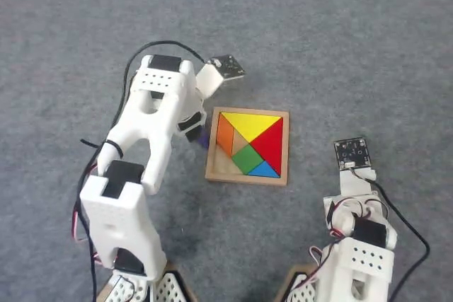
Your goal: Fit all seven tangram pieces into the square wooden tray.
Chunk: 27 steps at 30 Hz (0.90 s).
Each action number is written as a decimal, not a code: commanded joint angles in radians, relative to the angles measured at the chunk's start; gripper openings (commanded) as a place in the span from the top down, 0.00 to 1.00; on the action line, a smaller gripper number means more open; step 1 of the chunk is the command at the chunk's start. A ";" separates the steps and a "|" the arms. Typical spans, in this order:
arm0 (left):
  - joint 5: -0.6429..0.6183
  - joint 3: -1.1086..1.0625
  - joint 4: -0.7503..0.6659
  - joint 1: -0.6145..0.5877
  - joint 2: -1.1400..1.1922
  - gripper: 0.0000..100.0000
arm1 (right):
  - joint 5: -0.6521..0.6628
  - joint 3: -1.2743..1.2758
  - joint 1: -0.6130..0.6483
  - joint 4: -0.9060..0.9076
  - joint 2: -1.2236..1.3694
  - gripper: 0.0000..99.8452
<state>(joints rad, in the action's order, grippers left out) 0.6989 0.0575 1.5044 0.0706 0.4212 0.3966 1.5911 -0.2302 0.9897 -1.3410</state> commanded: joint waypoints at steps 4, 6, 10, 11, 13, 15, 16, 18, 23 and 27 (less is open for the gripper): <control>0.069 0.044 0.028 -0.071 0.037 0.83 | 0.015 -0.006 0.004 -0.002 -0.019 0.98; 0.104 0.044 0.028 -0.087 0.038 0.83 | 0.015 -0.006 0.004 -0.002 -0.019 0.98; 0.147 0.047 0.025 -0.123 0.035 0.83 | 0.015 -0.006 0.004 -0.002 -0.019 0.98; 0.147 0.054 0.021 -0.130 0.026 0.83 | 0.015 -0.006 0.004 -0.002 -0.019 0.98; 0.106 0.076 0.020 -0.132 0.002 0.83 | 0.015 -0.006 0.004 -0.002 -0.019 0.98; -0.029 0.099 -0.008 -0.120 -0.026 0.83 | 0.015 -0.006 0.004 -0.002 -0.019 0.98; -0.121 0.111 -0.035 -0.107 -0.032 0.82 | 0.015 -0.006 0.004 -0.002 -0.019 0.98; -0.328 0.116 -0.081 -0.086 -0.037 0.78 | 0.015 -0.006 0.004 -0.002 -0.019 0.98; -0.637 0.097 -0.155 -0.046 0.011 0.73 | 0.015 -0.006 0.004 -0.002 -0.019 0.98; -0.747 0.097 -0.199 -0.049 0.101 0.74 | 0.015 -0.006 0.004 -0.002 -0.019 0.98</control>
<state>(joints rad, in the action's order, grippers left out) 0.0284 0.1250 1.3418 0.0123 0.5010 0.3966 1.5911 -0.2302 0.9897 -1.3410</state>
